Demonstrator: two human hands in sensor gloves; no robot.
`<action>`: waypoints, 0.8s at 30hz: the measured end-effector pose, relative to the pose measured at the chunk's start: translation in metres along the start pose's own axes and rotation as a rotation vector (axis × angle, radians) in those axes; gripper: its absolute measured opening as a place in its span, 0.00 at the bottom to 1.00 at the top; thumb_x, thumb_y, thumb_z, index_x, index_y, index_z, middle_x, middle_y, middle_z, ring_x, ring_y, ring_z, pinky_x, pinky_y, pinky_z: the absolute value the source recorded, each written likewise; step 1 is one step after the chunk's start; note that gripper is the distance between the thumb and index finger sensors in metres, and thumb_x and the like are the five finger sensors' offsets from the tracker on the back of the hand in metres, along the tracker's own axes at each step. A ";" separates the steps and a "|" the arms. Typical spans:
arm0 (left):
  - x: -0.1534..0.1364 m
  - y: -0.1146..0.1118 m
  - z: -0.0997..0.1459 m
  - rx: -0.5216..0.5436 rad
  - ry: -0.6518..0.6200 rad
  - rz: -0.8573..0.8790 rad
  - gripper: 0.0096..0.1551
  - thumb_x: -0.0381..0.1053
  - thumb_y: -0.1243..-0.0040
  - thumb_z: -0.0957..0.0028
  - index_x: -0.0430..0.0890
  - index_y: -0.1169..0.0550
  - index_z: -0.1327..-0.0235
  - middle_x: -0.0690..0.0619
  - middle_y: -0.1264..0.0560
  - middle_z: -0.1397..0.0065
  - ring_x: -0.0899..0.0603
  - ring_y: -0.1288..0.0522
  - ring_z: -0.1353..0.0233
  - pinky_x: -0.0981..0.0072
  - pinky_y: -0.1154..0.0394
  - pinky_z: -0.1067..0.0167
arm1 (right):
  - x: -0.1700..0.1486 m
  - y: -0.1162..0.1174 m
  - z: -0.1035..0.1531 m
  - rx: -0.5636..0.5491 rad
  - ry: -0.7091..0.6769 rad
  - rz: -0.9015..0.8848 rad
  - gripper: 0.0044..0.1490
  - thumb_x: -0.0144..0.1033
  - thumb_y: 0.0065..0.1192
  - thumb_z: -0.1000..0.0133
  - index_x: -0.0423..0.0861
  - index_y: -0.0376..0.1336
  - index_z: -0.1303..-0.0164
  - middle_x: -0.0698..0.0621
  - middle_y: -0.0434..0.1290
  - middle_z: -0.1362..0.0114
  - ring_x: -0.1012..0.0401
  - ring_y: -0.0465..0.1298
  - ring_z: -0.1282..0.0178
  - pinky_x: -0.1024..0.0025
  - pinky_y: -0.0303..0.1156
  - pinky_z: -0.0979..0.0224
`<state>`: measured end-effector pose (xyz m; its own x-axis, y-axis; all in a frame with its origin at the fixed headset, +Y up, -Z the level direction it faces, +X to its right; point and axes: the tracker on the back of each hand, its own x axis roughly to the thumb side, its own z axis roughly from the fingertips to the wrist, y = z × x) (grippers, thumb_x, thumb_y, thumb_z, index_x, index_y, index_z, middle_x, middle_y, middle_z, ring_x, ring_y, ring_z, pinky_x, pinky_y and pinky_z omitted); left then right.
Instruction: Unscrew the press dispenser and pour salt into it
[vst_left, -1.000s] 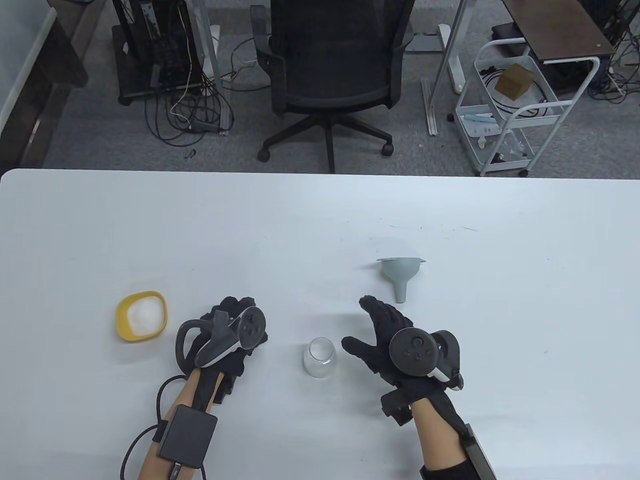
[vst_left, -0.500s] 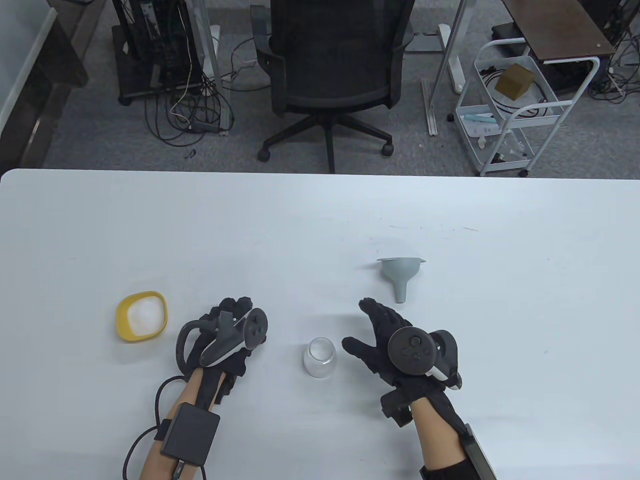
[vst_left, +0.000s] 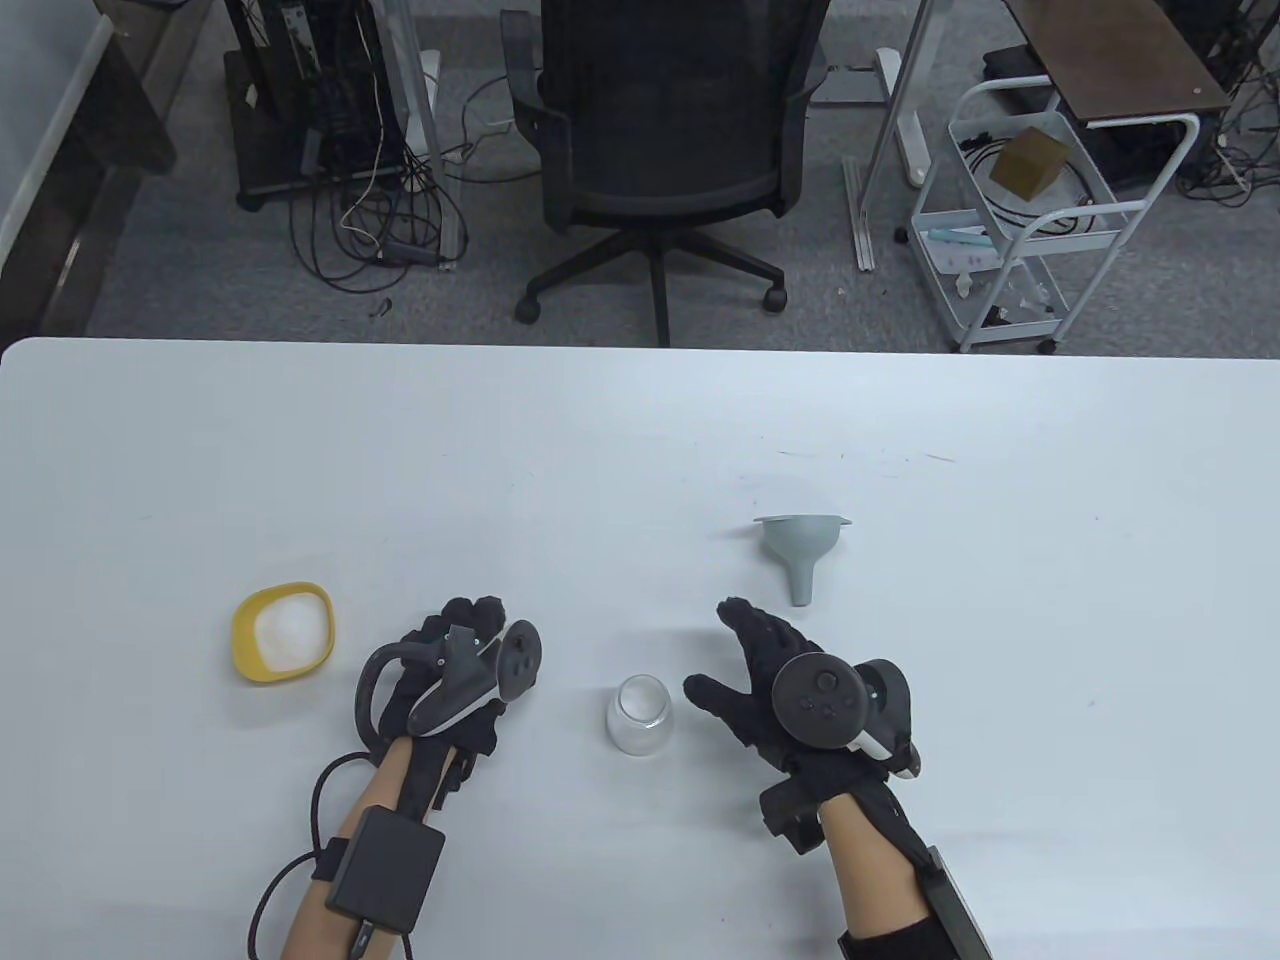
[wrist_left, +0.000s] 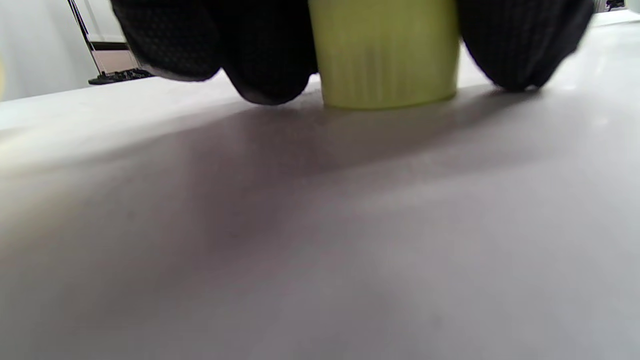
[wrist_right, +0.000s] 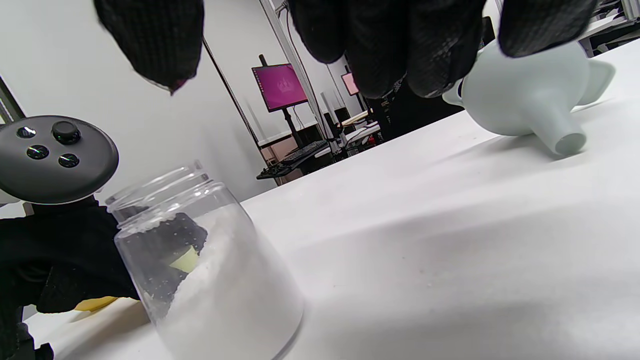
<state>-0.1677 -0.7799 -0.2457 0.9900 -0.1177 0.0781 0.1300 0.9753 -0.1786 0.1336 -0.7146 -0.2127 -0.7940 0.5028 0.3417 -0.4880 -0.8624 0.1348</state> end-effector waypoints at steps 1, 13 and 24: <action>0.000 0.000 0.000 -0.014 -0.002 0.004 0.57 0.72 0.38 0.51 0.41 0.34 0.15 0.36 0.29 0.22 0.36 0.20 0.32 0.35 0.25 0.33 | 0.000 0.000 0.000 0.000 0.000 0.001 0.57 0.57 0.58 0.36 0.27 0.48 0.13 0.24 0.60 0.18 0.28 0.61 0.24 0.23 0.57 0.31; -0.022 0.024 0.006 -0.095 -0.059 0.148 0.72 0.77 0.43 0.54 0.39 0.50 0.05 0.22 0.48 0.09 0.17 0.40 0.17 0.23 0.37 0.28 | -0.001 -0.002 0.000 -0.011 0.008 0.006 0.57 0.57 0.58 0.37 0.27 0.49 0.13 0.25 0.60 0.18 0.28 0.61 0.24 0.23 0.57 0.31; -0.080 0.045 0.018 0.066 0.151 0.156 0.63 0.74 0.45 0.47 0.39 0.45 0.06 0.24 0.44 0.10 0.19 0.39 0.17 0.26 0.38 0.27 | -0.001 0.002 -0.001 -0.002 0.004 0.017 0.56 0.57 0.58 0.37 0.27 0.49 0.13 0.25 0.60 0.18 0.28 0.62 0.24 0.23 0.57 0.31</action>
<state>-0.2420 -0.7235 -0.2420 0.9955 0.0139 -0.0941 -0.0244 0.9934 -0.1121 0.1328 -0.7167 -0.2138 -0.8038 0.4882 0.3399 -0.4750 -0.8707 0.1273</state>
